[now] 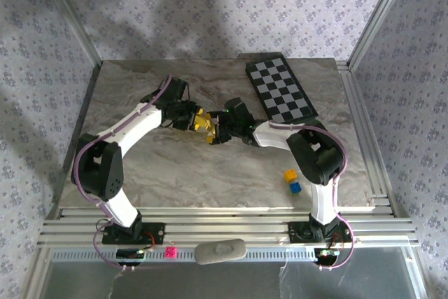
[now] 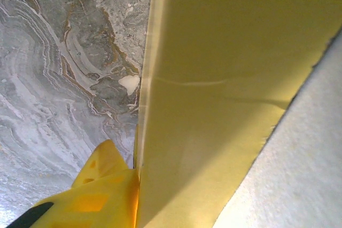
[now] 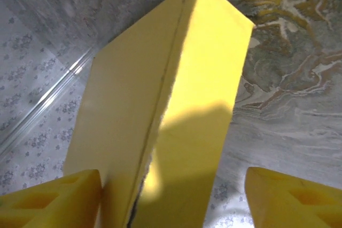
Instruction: Fold the paper box
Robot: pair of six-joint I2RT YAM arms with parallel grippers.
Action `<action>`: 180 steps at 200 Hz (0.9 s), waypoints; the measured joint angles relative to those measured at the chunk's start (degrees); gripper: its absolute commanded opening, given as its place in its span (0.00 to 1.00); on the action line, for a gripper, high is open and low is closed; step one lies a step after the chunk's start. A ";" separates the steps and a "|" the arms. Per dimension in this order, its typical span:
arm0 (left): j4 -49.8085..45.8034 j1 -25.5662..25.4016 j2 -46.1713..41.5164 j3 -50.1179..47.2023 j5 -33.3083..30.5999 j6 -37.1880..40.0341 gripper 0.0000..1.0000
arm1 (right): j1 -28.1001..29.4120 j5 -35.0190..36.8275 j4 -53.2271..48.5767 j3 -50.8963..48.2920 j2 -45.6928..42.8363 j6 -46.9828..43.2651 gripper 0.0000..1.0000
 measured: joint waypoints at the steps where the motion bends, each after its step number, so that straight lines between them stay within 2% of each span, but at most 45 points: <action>1: 0.02 0.00 0.00 0.00 0.00 0.00 0.41 | 0.00 0.02 0.02 0.04 0.02 -0.02 0.65; 21: 0.24 0.00 0.00 0.00 0.02 -0.02 0.44 | -0.22 0.20 0.83 1.42 1.20 -0.02 0.53; 34: 0.31 0.02 0.00 0.00 0.04 -0.26 0.51 | -0.39 0.20 1.60 2.49 2.21 -0.02 0.47; 50: 0.11 0.02 0.00 0.02 0.28 -0.24 0.61 | -0.76 0.11 2.21 3.08 3.08 0.00 0.44; 71: -0.74 0.61 0.00 0.02 0.87 0.13 0.68 | -1.62 -0.68 2.19 3.10 3.17 0.00 0.39; 115: -3.89 5.99 0.00 1.62 1.31 2.62 0.76 | -3.43 -4.24 1.03 3.52 3.17 0.00 0.38; 180: -8.44 16.72 -0.07 5.38 2.01 7.08 0.80 | -5.38 -9.55 -1.40 3.52 2.89 0.00 0.37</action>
